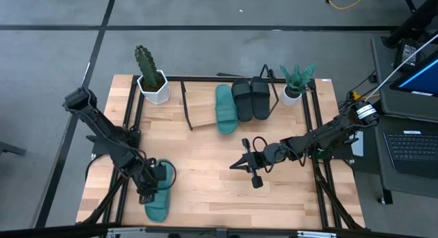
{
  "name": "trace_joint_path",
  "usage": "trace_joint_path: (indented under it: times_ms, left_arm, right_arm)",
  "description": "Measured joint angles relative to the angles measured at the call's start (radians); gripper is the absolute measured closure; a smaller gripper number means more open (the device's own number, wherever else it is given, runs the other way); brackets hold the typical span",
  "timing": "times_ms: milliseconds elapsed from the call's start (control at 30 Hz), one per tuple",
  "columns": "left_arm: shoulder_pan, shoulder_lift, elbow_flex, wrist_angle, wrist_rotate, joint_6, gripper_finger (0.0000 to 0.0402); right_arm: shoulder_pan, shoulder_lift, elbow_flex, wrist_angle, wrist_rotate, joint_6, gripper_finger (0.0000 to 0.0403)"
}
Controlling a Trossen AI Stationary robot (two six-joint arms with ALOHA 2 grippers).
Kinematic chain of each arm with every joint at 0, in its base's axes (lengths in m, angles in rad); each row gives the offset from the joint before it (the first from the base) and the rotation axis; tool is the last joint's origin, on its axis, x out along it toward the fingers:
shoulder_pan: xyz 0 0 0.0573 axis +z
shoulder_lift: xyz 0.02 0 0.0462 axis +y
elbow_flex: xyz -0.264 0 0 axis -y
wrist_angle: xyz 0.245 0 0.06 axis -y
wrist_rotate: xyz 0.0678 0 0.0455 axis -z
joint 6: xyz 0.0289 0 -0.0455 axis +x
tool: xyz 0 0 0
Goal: Pick and place slides into the shelf
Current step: Put the dark green slide on the shelf
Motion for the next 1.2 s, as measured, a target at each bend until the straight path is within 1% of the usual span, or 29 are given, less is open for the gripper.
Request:
trace_joint_path:
  times_ms: [200,400,500,767,1000,1067,1167,1200]
  left_arm:
    - [0.0,0.046,0.0,0.038,0.074,0.0,0.0216]
    - [0.0,0.059,0.0,0.05,0.084,0.001,0.0217]
    - [0.0,0.059,0.0,0.069,0.083,0.013,0.0226]
    - [0.0,0.059,0.0,0.073,0.085,0.008,0.0288]
    - [0.0,0.059,0.0,0.074,0.084,0.007,0.0329]
    - [0.0,0.059,0.0,0.074,0.084,0.007,0.0348]
    - [0.0,0.058,0.0,0.074,0.085,0.007,0.0385]
    - [0.0,0.058,0.0,0.074,0.085,0.006,0.0392]
  right_arm:
    - [0.0,0.0,0.0,0.0,0.0,0.003,0.0389]
    - [0.0,0.0,0.0,0.0,0.0,0.003,0.0389]
    - [0.0,0.0,0.0,0.0,0.0,0.003,0.0389]
    - [0.0,0.0,0.0,0.0,0.0,0.004,0.0389]
    - [0.0,0.0,0.0,0.0,0.0,0.004,0.0389]
    - [0.0,0.0,0.0,0.0,0.0,0.004,0.0389]
    - [0.0,0.0,0.0,0.0,0.0,0.004,0.0389]
    - [0.0,0.0,0.0,0.0,0.0,0.004,0.0389]
